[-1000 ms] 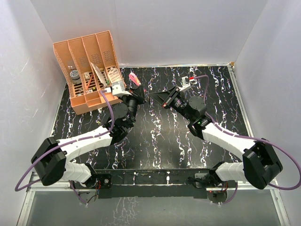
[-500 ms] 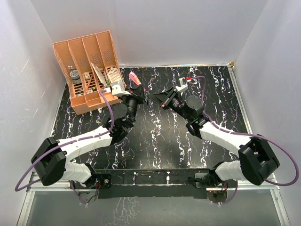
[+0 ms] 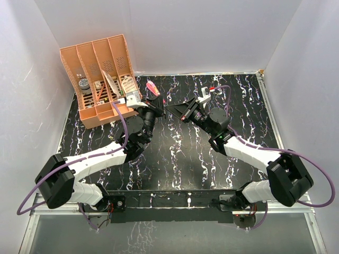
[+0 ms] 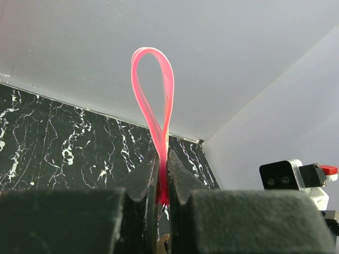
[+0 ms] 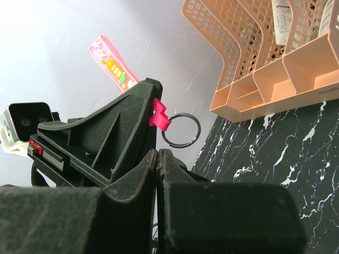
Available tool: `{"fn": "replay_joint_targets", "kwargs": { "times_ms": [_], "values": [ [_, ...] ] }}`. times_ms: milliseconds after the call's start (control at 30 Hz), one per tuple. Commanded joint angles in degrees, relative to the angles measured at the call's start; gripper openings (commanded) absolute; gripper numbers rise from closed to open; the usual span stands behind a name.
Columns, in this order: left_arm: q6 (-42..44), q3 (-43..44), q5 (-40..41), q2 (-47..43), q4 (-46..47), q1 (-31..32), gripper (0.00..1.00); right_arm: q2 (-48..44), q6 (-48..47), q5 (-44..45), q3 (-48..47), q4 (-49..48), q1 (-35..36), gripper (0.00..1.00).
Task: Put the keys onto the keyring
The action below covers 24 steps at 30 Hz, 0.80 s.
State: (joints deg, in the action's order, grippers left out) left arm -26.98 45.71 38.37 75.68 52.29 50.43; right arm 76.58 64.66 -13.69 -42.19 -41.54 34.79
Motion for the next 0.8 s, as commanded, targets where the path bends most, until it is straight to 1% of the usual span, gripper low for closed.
{"fn": "replay_joint_targets", "kwargs": {
  "times_ms": [0, 767],
  "values": [
    [-0.44, 0.7, -0.63, -0.08, 1.9, 0.2, 0.0, 0.2, 0.4, -0.37, -0.39, -4.49, 0.19, 0.0],
    [-0.79, 1.19, -2.43, -0.22, 1.26, 0.24, 0.0, 0.6, 0.98, -0.8, -0.74, -4.89, 0.15, 0.0]
  ]
}}
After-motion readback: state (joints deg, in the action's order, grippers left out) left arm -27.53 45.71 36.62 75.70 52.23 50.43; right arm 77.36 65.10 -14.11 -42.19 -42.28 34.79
